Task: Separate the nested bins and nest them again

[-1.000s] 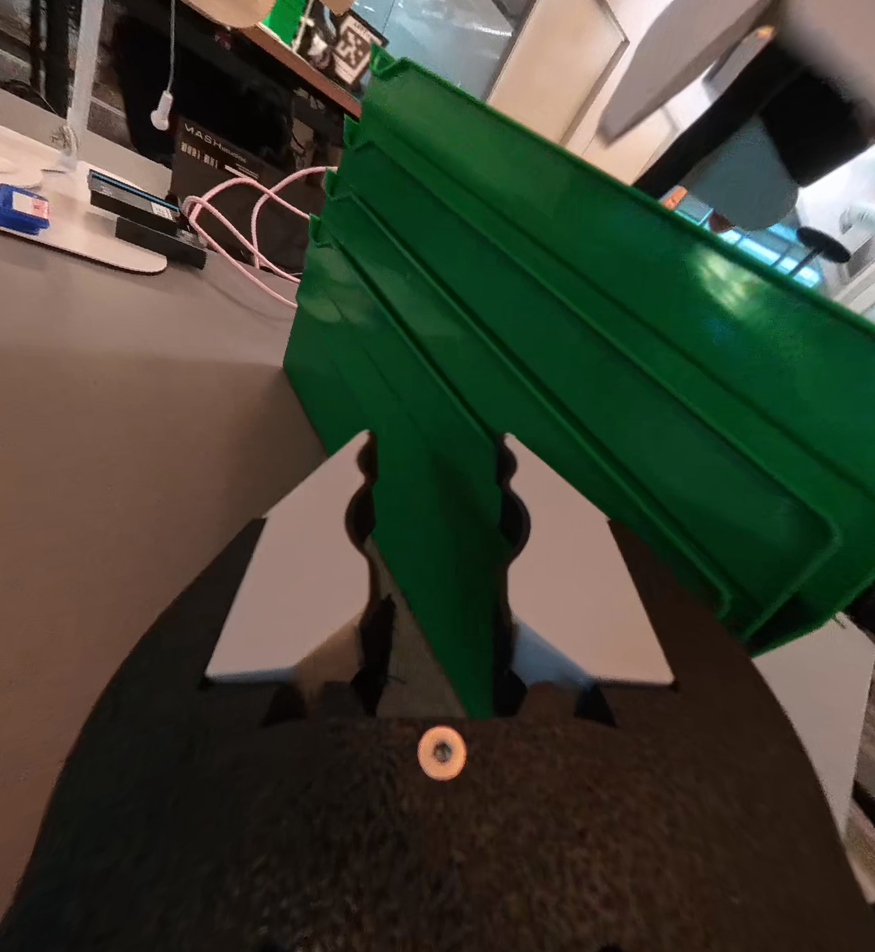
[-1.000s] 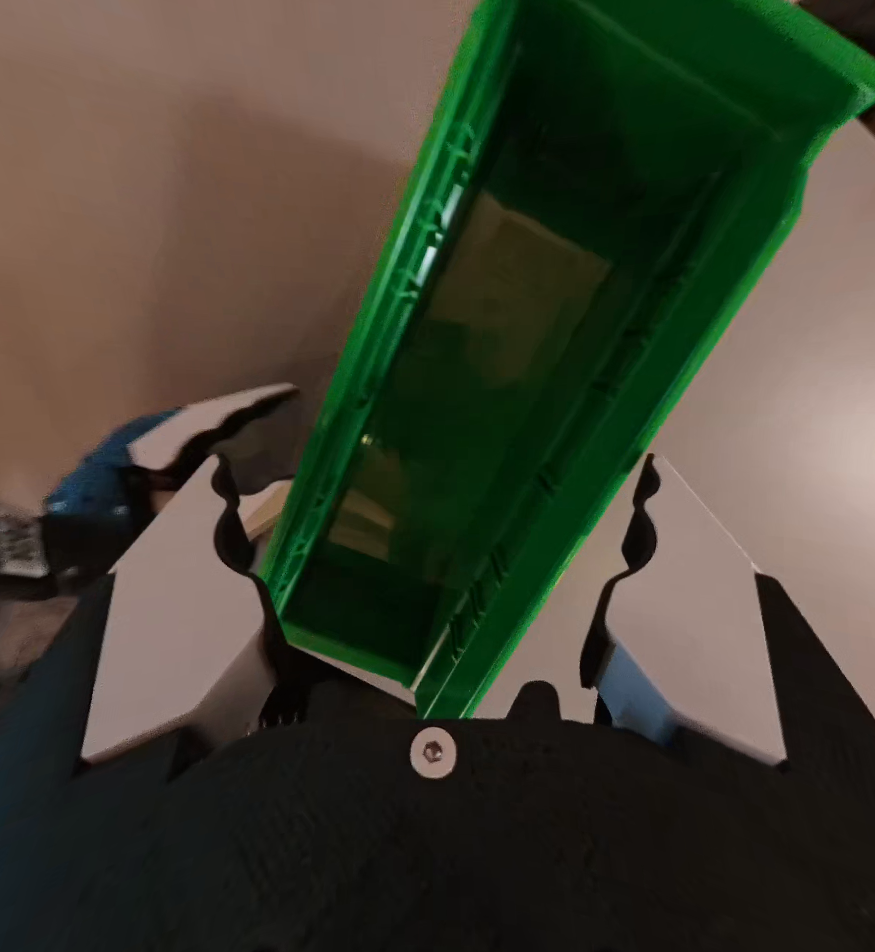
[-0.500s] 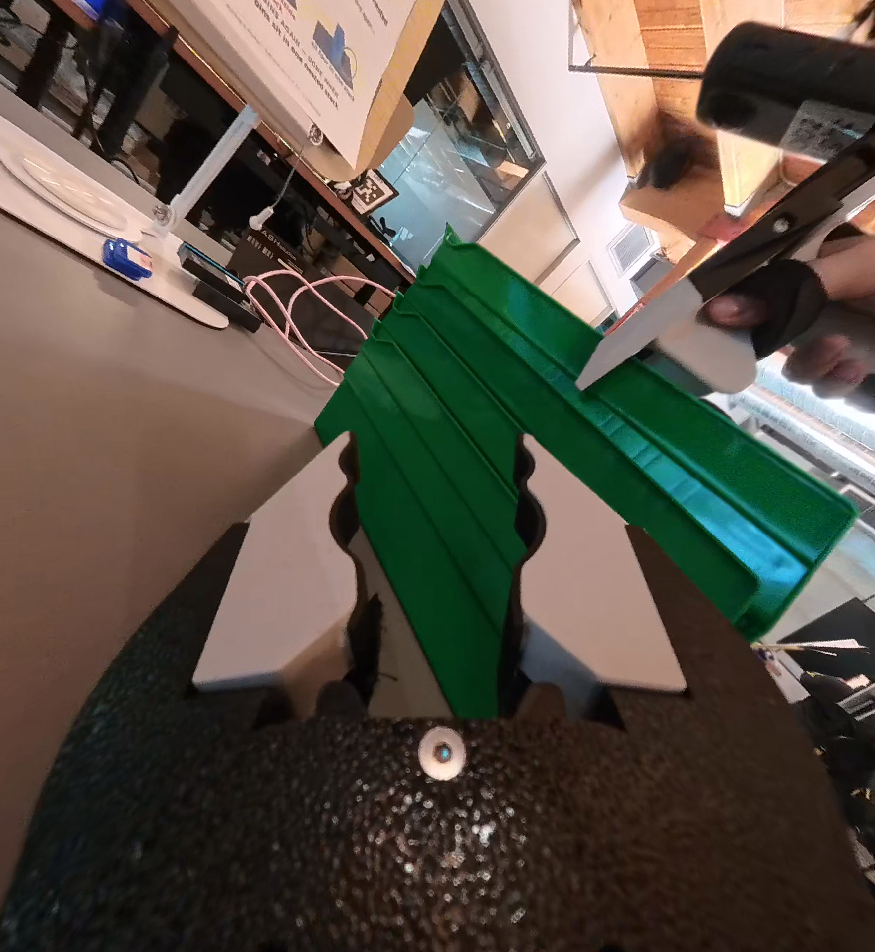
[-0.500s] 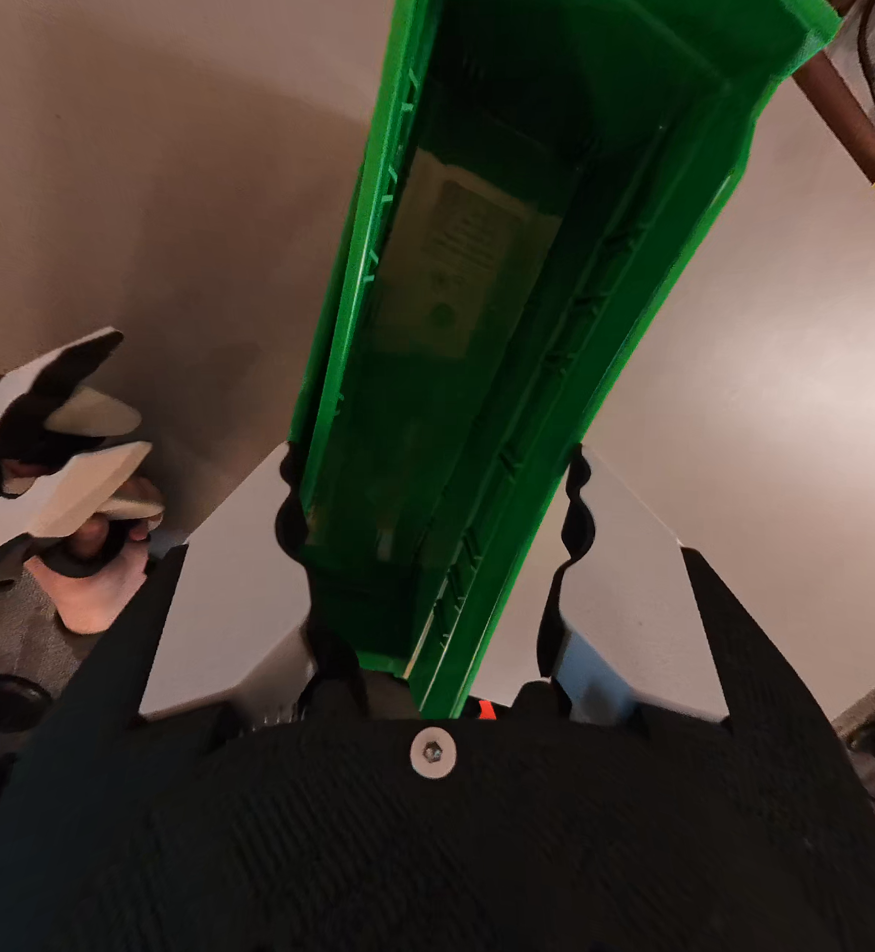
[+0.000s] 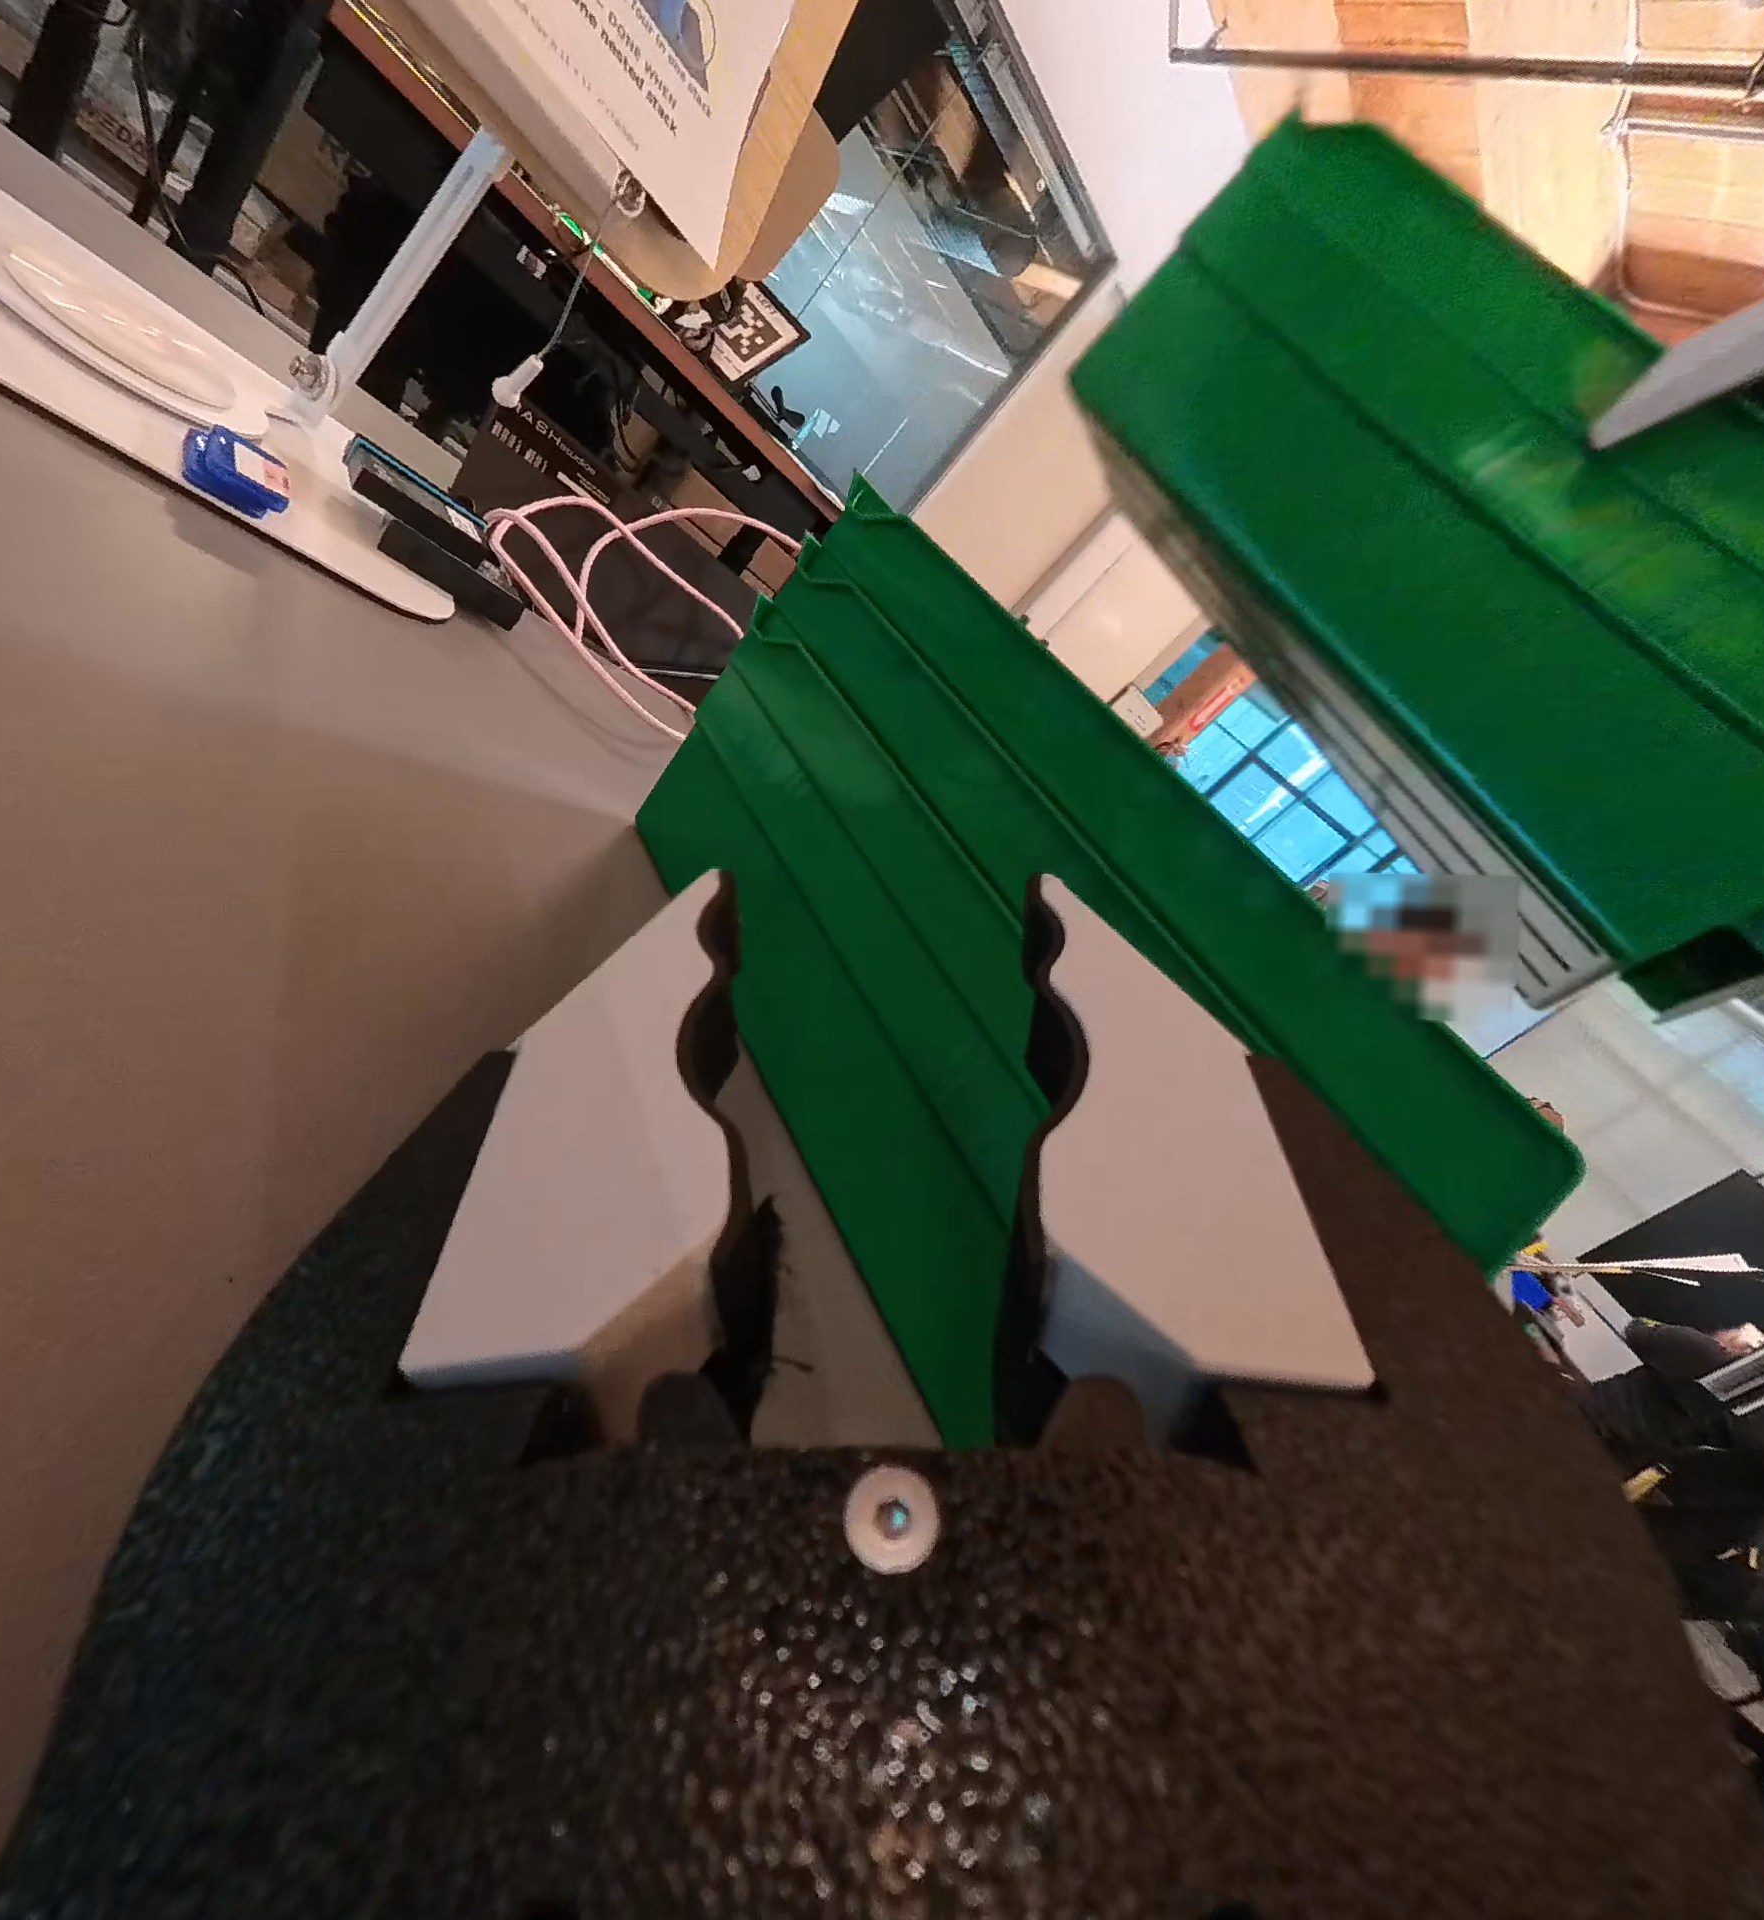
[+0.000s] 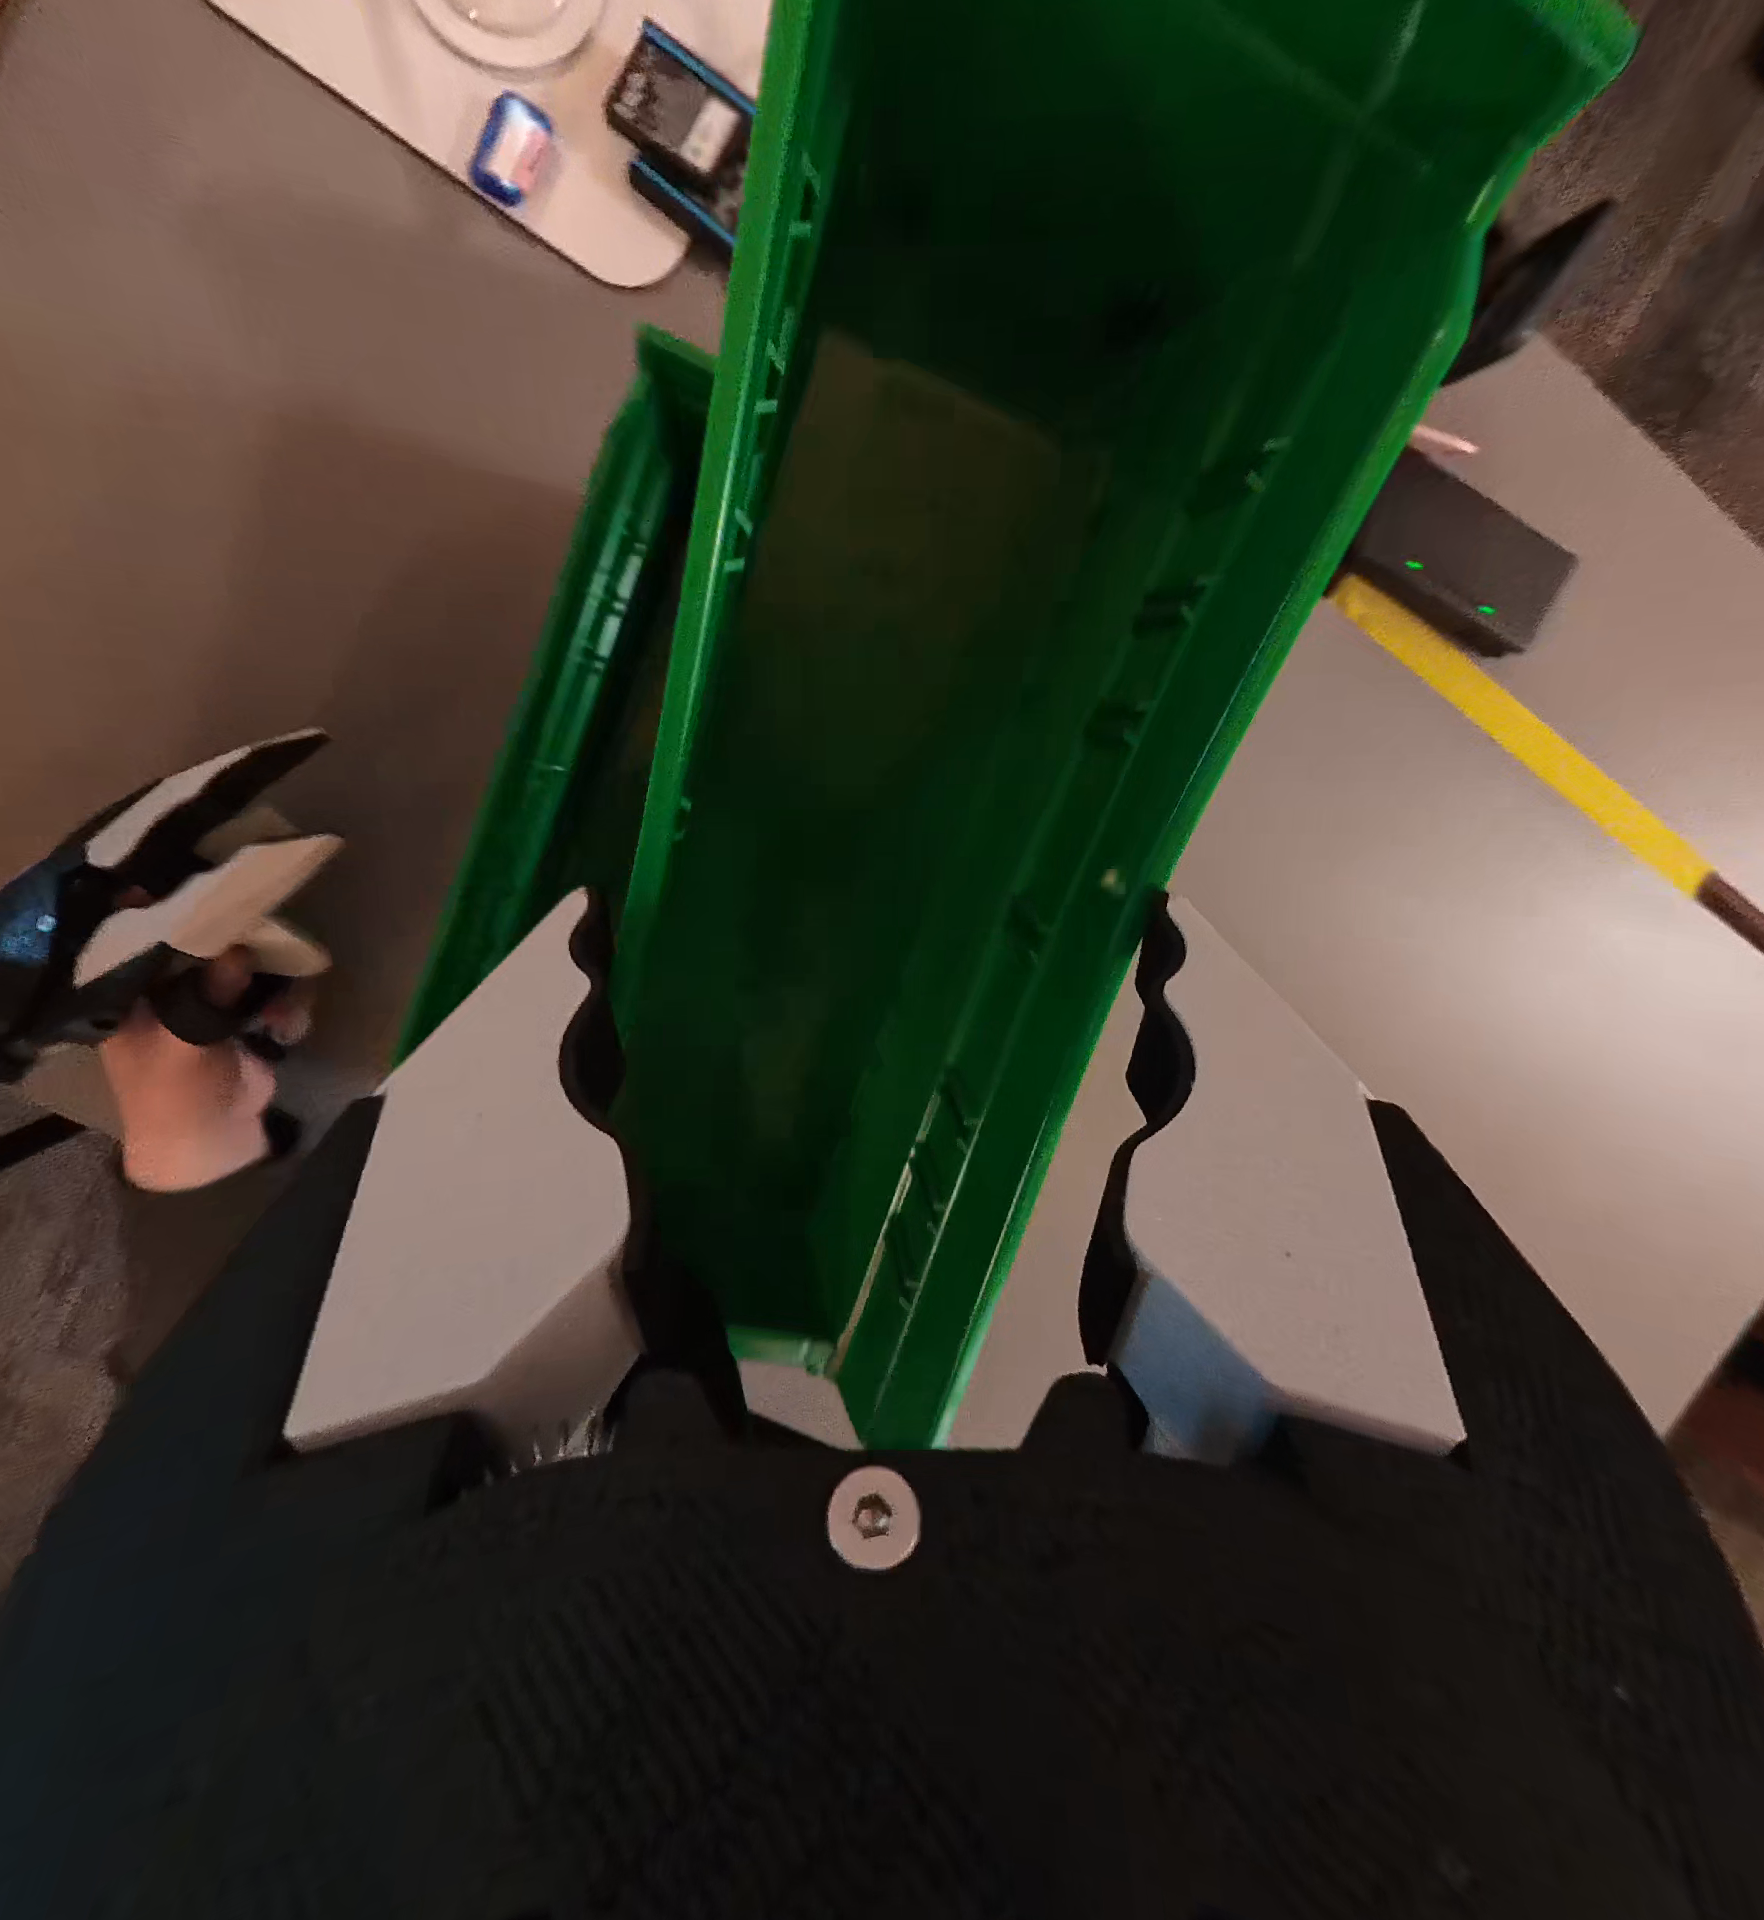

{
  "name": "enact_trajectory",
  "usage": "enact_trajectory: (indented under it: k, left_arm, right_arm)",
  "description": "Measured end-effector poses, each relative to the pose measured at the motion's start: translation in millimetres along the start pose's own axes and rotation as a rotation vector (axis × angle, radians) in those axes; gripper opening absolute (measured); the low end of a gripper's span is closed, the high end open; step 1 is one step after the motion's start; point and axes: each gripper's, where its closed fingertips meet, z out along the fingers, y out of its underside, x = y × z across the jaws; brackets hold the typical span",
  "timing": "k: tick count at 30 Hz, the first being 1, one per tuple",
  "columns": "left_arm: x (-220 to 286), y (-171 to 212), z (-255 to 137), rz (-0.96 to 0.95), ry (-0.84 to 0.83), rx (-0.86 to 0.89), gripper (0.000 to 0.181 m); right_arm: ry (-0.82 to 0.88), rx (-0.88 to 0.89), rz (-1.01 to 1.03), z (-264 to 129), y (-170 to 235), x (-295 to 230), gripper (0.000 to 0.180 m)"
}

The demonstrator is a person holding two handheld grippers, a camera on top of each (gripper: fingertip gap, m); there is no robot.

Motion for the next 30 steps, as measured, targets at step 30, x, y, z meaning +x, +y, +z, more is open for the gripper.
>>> enact_trajectory:
  k: [30]
  left_arm:
    - [-20,-19,-9,0.195,-0.213,0.108,0.057]
  right_arm:
    - [0.165,-0.089,0.385,114,283,306,0.131]
